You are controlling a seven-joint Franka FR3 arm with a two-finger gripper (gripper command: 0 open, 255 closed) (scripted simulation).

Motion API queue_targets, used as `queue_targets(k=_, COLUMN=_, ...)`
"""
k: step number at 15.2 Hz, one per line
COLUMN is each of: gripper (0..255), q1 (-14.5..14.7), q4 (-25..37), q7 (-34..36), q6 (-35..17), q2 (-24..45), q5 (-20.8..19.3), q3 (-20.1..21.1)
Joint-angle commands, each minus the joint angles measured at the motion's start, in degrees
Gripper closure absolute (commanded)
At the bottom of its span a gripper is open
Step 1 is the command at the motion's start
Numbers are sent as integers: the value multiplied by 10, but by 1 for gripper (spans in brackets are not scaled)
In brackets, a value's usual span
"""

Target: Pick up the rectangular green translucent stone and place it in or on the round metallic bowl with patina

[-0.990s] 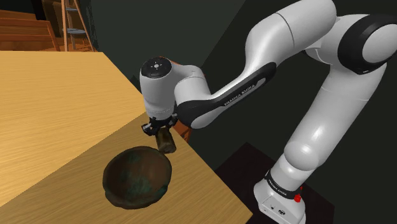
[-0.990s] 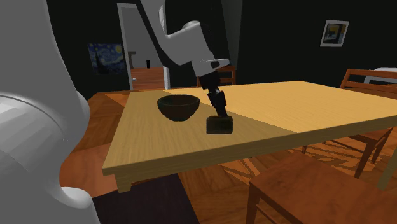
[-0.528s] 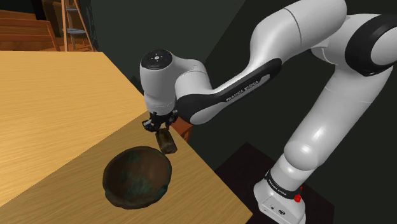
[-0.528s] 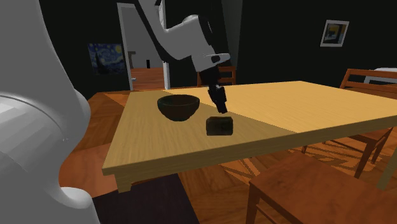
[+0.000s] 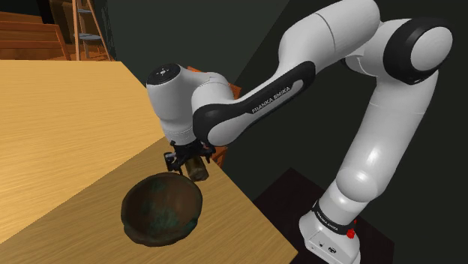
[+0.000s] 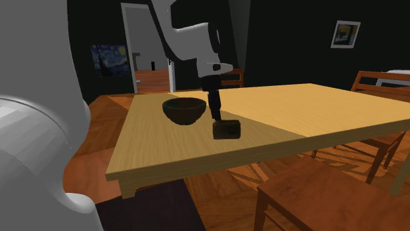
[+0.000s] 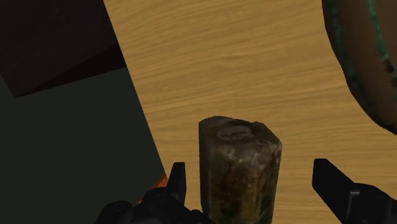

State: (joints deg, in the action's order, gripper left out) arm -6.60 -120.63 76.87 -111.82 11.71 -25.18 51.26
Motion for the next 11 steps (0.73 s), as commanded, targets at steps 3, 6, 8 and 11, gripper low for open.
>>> queue_targets(k=3, gripper=0, q1=1, q4=-16, q7=14, q6=-22, q2=16, q5=-17, q3=-8)
queue_targets(k=6, gripper=0, q1=1, q4=-19, q7=15, q6=-26, q2=18, q5=-20, q3=-9)
queue_targets(k=8, gripper=0, q1=1, q4=-19, q7=15, q6=-26, q2=18, q5=-20, q3=-9)
queue_targets(k=11, gripper=0, q1=1, q4=-19, q7=15, q6=-26, q2=18, q5=-20, q3=-9)
